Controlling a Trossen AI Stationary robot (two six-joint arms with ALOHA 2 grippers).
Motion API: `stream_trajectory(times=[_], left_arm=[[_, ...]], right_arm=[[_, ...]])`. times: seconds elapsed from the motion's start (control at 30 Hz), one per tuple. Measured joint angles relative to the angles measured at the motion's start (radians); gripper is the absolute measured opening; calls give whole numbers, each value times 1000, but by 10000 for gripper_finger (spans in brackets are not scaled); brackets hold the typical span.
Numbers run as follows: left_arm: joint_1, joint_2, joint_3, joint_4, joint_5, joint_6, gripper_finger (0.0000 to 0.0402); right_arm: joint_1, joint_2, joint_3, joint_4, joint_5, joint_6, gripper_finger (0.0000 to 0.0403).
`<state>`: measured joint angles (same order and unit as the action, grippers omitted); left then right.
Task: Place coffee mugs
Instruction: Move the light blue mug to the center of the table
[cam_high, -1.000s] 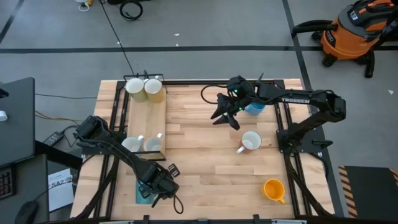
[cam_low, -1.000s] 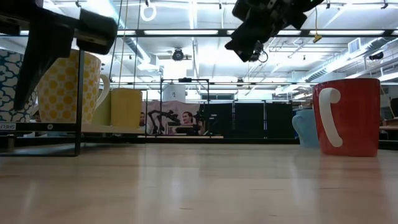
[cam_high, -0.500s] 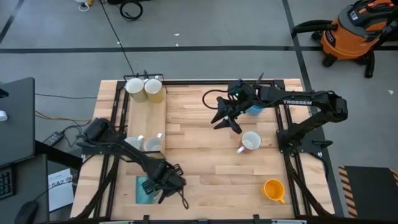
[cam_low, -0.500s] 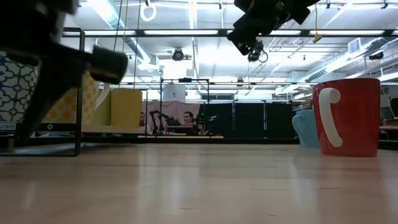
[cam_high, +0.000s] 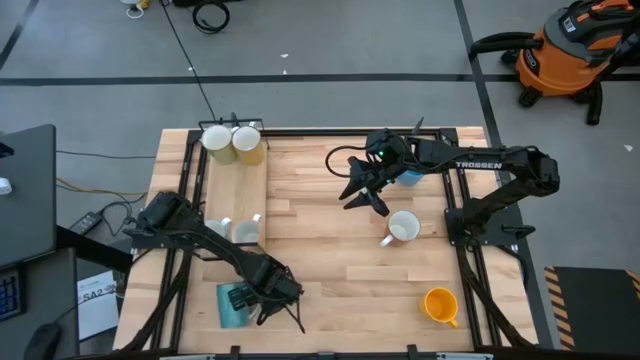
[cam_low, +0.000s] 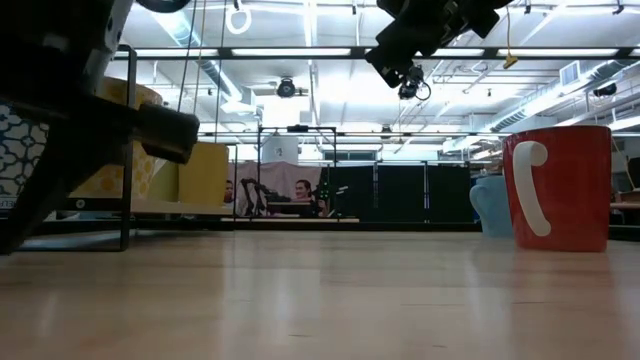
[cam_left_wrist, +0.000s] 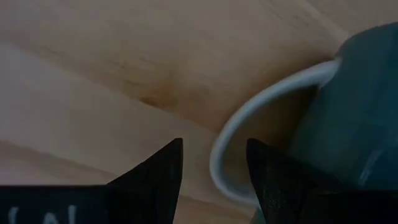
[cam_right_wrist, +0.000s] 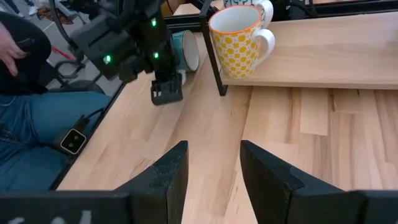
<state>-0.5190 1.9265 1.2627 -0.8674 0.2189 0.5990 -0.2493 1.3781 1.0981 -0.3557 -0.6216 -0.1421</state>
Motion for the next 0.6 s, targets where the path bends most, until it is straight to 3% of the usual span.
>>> stream_trajectory(times=[0.6], left_arm=[[21,37,2,16,-35,68,183]], right_arm=[[0,0,0,-5,0,0,151]])
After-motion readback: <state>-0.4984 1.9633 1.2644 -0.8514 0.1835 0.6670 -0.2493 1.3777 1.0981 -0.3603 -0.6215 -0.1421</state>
